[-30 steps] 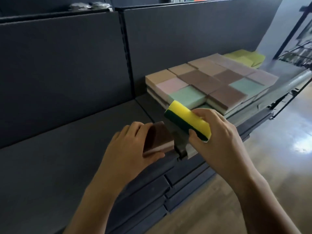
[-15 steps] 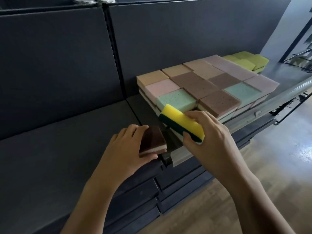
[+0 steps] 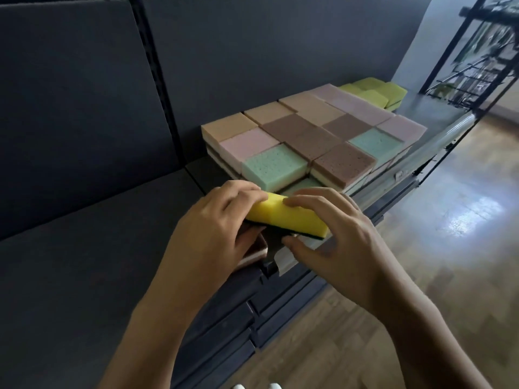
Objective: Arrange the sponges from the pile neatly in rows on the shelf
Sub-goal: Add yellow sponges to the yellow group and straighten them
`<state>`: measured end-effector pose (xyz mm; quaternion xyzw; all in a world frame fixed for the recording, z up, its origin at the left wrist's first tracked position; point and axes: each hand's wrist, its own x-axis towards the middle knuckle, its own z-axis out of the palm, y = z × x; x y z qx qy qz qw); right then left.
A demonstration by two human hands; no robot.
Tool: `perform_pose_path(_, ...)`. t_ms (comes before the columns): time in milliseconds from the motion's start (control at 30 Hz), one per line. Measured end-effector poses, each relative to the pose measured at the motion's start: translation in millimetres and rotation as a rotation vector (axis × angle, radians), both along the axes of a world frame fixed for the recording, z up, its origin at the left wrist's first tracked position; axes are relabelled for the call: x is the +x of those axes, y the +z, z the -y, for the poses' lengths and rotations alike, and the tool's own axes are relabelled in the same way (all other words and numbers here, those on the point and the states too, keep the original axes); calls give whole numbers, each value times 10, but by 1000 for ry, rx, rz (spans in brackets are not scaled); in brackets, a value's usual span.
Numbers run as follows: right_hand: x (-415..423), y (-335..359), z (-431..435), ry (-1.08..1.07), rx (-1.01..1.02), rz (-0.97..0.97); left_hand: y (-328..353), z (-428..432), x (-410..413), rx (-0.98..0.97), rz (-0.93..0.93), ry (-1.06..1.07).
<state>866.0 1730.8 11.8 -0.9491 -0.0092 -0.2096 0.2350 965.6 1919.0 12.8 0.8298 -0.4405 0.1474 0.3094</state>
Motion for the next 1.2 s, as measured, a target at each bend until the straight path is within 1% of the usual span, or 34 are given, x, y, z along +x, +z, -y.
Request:
perform_pose_path(167,-88,1,185,-86,79,-22,54,103,-17,-48,7,-41)
perform_pose_path(267,-108,4,341,-85,106,18,107,263,-21,6,-17,-75)
perform_pose_path(400,-157,27,673,-37,36,87,166,604,-22,103,-67,-146)
perform_pose_path(467,-186,38,879,-14,30,94,178,828,-44,109,-67,-151)
perform_pose_path(600,-255,54,1419,-4,47,60,201,1375,-164,57,-134,-162)
perform_pose_path(700,-342,65,1922,5,57,41,197,1866,-244,39,-85,-158)
perform_pose_path(833,-440,80,2580,13,53,67,172,2555,-340,-1,-100,-160)
perform_pose_path(1033,-509,69,3393,21,38,36,142,3365,-412,26,-88,-131)
perform_pose_path(1200,-404,46,3807,12,11,13,143,3786,-332,50,-100,-116)
